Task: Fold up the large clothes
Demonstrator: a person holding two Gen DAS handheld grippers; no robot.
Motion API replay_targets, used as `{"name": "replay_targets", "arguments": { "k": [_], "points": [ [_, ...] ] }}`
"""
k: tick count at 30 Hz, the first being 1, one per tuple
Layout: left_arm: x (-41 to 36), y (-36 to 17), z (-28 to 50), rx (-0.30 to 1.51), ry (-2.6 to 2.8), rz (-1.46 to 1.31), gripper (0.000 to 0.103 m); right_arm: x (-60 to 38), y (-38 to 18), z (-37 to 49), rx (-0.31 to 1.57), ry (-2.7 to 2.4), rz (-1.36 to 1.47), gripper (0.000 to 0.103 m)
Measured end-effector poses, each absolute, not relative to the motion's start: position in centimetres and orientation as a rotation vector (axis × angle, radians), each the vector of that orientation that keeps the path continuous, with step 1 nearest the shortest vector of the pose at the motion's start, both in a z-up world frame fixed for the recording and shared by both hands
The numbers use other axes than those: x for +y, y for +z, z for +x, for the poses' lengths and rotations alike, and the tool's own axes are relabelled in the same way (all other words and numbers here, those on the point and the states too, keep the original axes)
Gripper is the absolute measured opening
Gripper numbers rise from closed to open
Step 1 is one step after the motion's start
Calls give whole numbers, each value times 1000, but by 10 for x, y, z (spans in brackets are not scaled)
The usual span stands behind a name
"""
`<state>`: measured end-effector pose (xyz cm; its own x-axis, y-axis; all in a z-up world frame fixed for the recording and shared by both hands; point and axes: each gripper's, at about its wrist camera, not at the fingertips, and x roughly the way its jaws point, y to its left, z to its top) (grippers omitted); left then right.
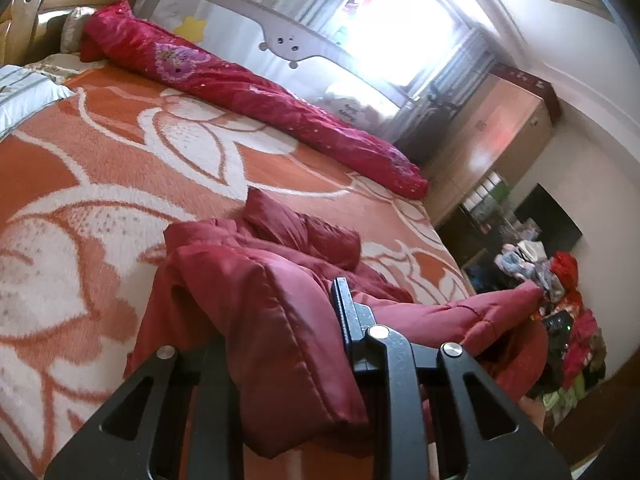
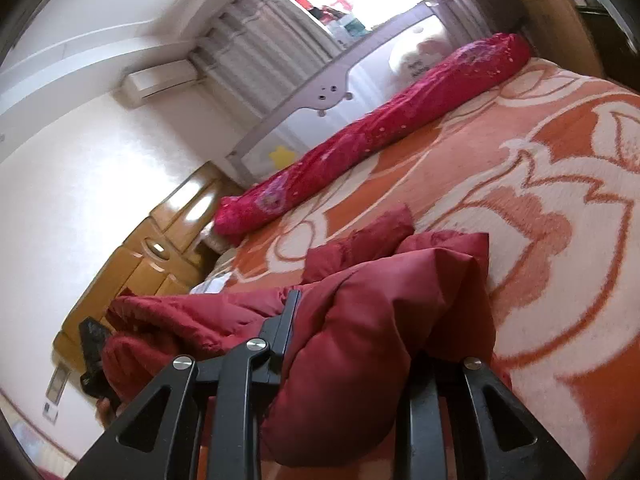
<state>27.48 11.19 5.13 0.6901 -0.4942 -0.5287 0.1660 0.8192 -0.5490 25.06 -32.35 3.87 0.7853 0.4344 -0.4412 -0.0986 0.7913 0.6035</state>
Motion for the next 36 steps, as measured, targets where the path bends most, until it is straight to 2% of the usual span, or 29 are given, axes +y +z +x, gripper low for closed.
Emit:
{"name": "replay_targets", "arguments": {
  "k": [16, 22, 26, 33, 36],
  "points": [
    [94, -8, 409, 877, -252, -464, 22, -338, -27, 387, 706, 83, 664, 25],
    [92, -35, 440, 938, -240, -484, 27, -350, -66, 412, 717, 36, 768, 24],
    [91, -36, 445, 952, -253, -478, 28, -348, -73, 424, 731, 0, 721, 23],
    [102, 10, 388, 820, -289, -421, 55, -347, -83, 442, 767, -42, 692, 23],
    [104, 25, 354, 777, -338, -430, 55, -350, -87, 445, 770, -48, 713, 23]
  ]
}}
